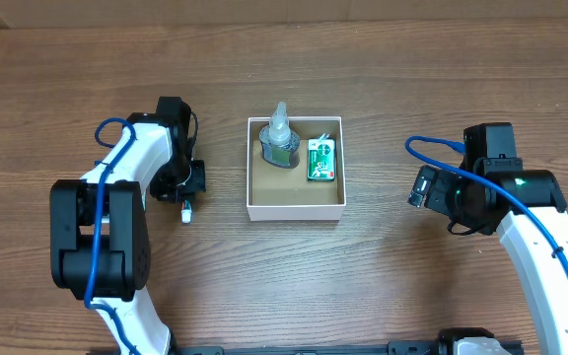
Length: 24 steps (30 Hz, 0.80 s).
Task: Pack container
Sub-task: 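Carry the toothpaste into the box and release it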
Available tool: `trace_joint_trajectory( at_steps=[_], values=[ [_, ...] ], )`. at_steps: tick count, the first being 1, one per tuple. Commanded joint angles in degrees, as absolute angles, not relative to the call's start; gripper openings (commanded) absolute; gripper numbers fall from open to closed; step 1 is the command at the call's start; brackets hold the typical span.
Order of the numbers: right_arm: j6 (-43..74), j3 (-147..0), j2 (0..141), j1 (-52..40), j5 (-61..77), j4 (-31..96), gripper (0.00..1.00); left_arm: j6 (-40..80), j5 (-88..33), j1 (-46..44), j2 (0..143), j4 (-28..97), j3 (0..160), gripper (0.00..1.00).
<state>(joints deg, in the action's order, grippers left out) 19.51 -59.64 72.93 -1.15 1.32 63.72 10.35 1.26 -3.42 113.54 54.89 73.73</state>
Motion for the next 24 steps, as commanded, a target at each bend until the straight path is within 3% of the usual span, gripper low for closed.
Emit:
trace_joint_trajectory(
  at_steps=[1,9,15,20,24],
  values=[
    [19.44,-60.42,72.69,-0.93,1.63,63.51,1.0,10.57,3.44,-3.81,114.3,56.95,76.51,0.04],
    [19.44,-60.42,72.69,-0.93,1.61,63.37,1.0,8.8,3.11,-8.29,105.36,61.56,88.33,0.04],
    [19.44,-60.42,72.69,-0.93,1.61,63.35,1.0,-6.39,3.29,-20.95,94.8,57.98,90.65,0.04],
    [19.44,-60.42,72.69,-0.93,1.61,63.35,1.0,-19.49,3.4,-32.1,94.28,58.39,90.45,0.04],
    [19.44,-60.42,72.69,-0.93,1.61,63.35,1.0,-21.08,3.66,-36.36,96.88,57.6,90.06,0.04]
  ],
)
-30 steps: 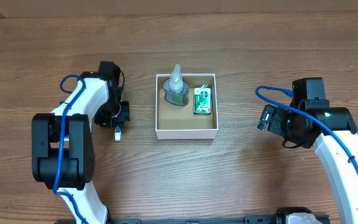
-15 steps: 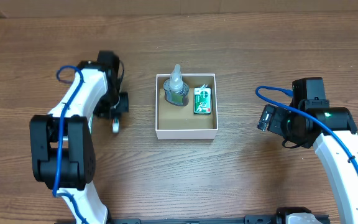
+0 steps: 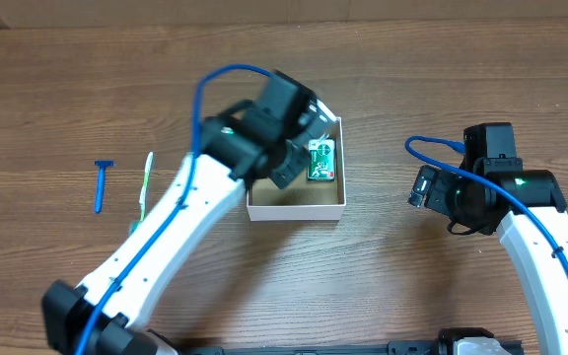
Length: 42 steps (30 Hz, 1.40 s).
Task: Pack container
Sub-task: 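Carry the toothpaste into the box and release it, then grasp the green toothbrush with the left gripper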
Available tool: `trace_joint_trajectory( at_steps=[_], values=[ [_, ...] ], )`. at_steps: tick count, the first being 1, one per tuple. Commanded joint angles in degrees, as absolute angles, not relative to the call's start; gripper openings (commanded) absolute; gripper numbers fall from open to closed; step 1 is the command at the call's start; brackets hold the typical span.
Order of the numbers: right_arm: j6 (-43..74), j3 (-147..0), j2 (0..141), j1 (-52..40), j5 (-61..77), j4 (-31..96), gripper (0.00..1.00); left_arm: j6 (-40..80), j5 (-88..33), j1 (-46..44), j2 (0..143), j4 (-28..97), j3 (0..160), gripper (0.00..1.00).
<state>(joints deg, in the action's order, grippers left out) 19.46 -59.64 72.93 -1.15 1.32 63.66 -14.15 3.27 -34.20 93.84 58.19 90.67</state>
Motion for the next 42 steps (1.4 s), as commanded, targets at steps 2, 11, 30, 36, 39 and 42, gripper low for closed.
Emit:
trace_joint_trajectory(
  at_steps=[2,11,30,36,39,42],
  values=[
    [19.44,-60.42,72.69,-0.93,1.61,63.37,1.0,-19.27,3.57,-36.53,102.02,57.67,90.06,0.04],
    [19.44,-60.42,72.69,-0.93,1.61,63.37,1.0,-17.12,3.62,-36.67,108.79,61.63,90.06,0.17],
    [19.44,-60.42,72.69,-0.93,1.58,63.13,1.0,11.07,22.46,-32.75,93.73,72.38,101.03,0.73],
    [19.44,-60.42,72.69,-0.93,1.61,63.16,1.0,15.27,16.29,-14.2,89.03,74.3,100.49,0.76],
    [19.44,-60.42,72.69,-0.95,1.63,63.16,1.0,15.2,11.99,-4.93,90.39,73.54,97.69,0.77],
    [19.44,-60.42,72.69,-0.93,1.63,63.16,1.0,14.74,9.02,1.15,92.79,71.07,93.41,0.77]
  ],
)
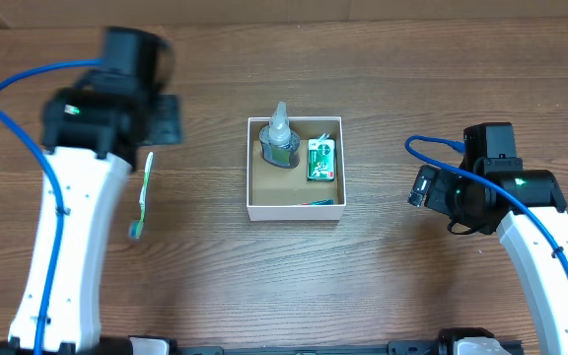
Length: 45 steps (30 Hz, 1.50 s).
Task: Pack container
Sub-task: 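Grasp the green toothbrush with the left gripper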
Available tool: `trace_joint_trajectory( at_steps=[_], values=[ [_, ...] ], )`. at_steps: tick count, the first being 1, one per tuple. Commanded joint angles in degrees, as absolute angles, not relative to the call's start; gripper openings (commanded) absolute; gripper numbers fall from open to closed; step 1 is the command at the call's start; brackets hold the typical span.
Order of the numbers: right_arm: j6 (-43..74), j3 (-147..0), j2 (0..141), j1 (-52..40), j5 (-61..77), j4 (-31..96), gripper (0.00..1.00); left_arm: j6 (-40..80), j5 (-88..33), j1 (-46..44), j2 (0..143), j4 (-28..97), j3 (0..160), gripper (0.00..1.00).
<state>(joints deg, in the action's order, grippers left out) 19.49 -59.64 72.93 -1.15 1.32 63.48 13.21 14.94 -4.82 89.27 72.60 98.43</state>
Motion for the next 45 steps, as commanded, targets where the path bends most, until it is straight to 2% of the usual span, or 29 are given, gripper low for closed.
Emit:
trace_joint_trajectory(
  at_steps=[1,8,16,32,34,37,40,42,45],
  values=[
    [19.44,-60.42,72.69,-0.95,1.63,63.16,1.0,14.72,8.23,2.5,93.82,70.06,91.81,0.77],
    [19.46,-60.45,72.69,-0.95,1.63,63.18,1.0,11.35,7.09,4.84,103.2,62.28,82.35,0.81],
    [19.46,-60.42,72.69,-0.95,1.63,63.44,1.0,8.56,4.4,4.95,116.11,57.89,80.47,0.79],
    [19.44,-60.4,72.69,-0.95,1.61,63.37,1.0,6.17,1.63,4.97,118.52,54.68,76.97,0.78],
    [19.46,-60.4,72.69,-0.95,1.63,63.37,1.0,6.22,1.63,4.97,118.52,54.74,76.53,0.73],
    [19.44,-60.4,72.69,-0.95,1.63,63.42,1.0,6.2,1.63,4.97,118.52,54.78,76.23,0.51],
    [19.46,-60.4,72.69,-0.95,1.61,63.42,1.0,6.2,1.63,4.97,118.52,55.27,76.23,0.47],
    [19.46,-60.4,72.69,-0.95,1.61,63.37,1.0,6.2,1.63,4.95,118.52,55.64,76.23,0.39],
    [19.46,-60.4,72.69,-0.95,1.61,63.37,1.0,6.2,1.65,4.95,118.52,55.86,76.23,0.34]
  ],
)
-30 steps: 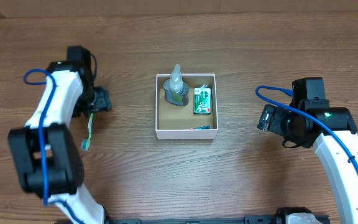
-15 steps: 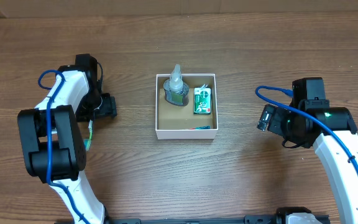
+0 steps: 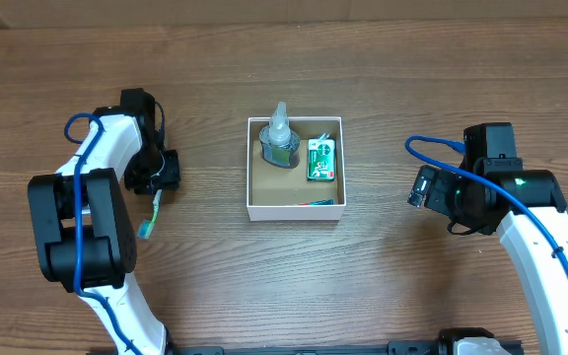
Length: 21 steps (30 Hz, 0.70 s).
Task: Pack container
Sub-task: 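Grasp the green toothbrush with the left gripper, then carry the toothbrush into the box and release it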
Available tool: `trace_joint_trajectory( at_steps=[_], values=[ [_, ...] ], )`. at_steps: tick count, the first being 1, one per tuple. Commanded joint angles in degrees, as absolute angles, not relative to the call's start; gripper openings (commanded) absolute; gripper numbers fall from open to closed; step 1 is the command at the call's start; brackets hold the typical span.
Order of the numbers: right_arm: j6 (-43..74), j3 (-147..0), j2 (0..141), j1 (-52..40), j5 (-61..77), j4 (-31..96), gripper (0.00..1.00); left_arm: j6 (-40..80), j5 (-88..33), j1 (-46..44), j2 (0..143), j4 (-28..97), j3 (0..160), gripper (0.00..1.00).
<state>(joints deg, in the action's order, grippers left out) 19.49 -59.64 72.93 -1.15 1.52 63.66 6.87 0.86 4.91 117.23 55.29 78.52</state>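
A white open box [image 3: 254, 209] stands mid-table. It holds a clear bottle [image 3: 279, 141], a green packet [image 3: 320, 160] and a small blue-green item [image 3: 315, 202] against its front wall. A green and white toothbrush [image 3: 149, 219] lies left of the box, its upper end under my left gripper [image 3: 157, 187], which looks shut on it. My right gripper [image 3: 420, 187] rests right of the box with nothing seen in it, and its jaws are not discernible from above.
The left arm [image 3: 87, 227] covers much of the wooden table [image 3: 264, 286] at the left. The right arm [image 3: 540, 247] runs along the right side, with a blue cable looped above it.
My left arm was raised at the far left, away from the toothbrush. Now its gripper is down on the toothbrush's upper end, and the toothbrush has shifted slightly right. The right arm is unmoved.
My left gripper was low at the left of the box with something white at its tip. Then it hung over the box, with a blue razor and the toothbrush on the table. Later a blue-green item lay in the box. Now the gripper is at the toothbrush.
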Motion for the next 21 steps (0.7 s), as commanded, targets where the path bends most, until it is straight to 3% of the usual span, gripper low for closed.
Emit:
trace_joint_trajectory(
  at_steps=[1,3,9,14,21],
  values=[
    [19.44,-60.4,72.69,-0.95,1.61,63.37,1.0,6.2,1.65,4.95,118.52,55.88,76.23,0.31],
    [19.46,-60.4,72.69,-0.95,1.61,63.4,1.0,6.2,1.65,4.95,118.52,55.9,76.23,0.24],
    [19.46,-60.4,72.69,-0.95,1.61,63.4,1.0,6.2,1.89,4.95,118.52,56.12,76.23,0.18],
    [19.44,-60.4,72.69,-0.95,1.61,63.42,1.0,6.26,1.93,4.95,118.52,56.1,76.23,0.04],
    [19.46,-60.4,72.69,-0.95,1.61,63.4,1.0,6.48,1.89,4.89,118.45,56.1,76.42,0.04]
  ],
)
